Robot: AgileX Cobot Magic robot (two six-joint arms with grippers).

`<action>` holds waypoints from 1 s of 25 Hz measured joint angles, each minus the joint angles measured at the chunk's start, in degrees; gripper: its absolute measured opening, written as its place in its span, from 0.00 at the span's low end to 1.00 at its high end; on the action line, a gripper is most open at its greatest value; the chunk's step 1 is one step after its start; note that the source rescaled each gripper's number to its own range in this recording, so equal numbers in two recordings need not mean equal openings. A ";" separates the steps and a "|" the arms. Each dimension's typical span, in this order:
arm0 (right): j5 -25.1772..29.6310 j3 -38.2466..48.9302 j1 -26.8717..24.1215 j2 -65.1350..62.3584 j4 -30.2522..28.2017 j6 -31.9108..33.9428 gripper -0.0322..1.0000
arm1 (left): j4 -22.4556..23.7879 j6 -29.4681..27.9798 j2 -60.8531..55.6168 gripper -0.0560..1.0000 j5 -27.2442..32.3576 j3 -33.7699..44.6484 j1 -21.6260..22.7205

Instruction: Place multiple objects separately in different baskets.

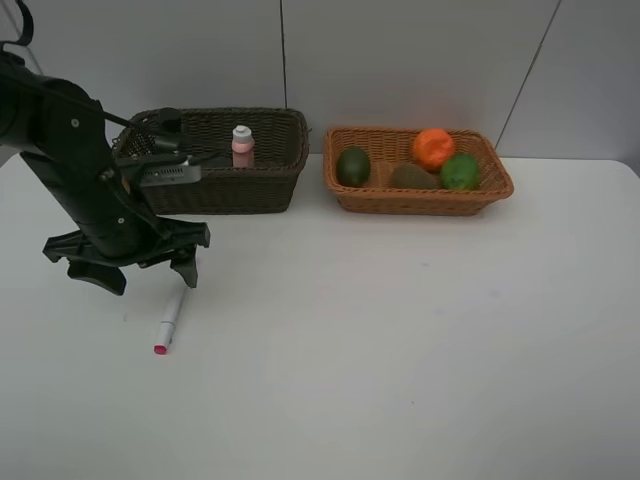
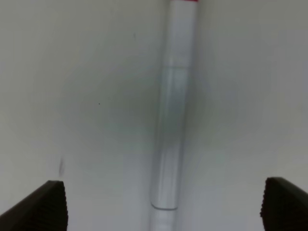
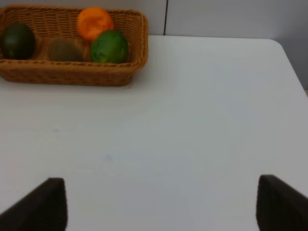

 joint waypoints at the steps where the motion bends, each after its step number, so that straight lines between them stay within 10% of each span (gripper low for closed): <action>1: 0.00 0.00 0.00 0.00 0.00 0.00 1.00 | 0.00 0.00 0.07 1.00 -0.14 0.20 0.00; 25: 0.00 0.00 0.00 0.00 0.00 0.00 1.00 | -0.18 2.29 6.56 1.00 -4.57 0.41 0.00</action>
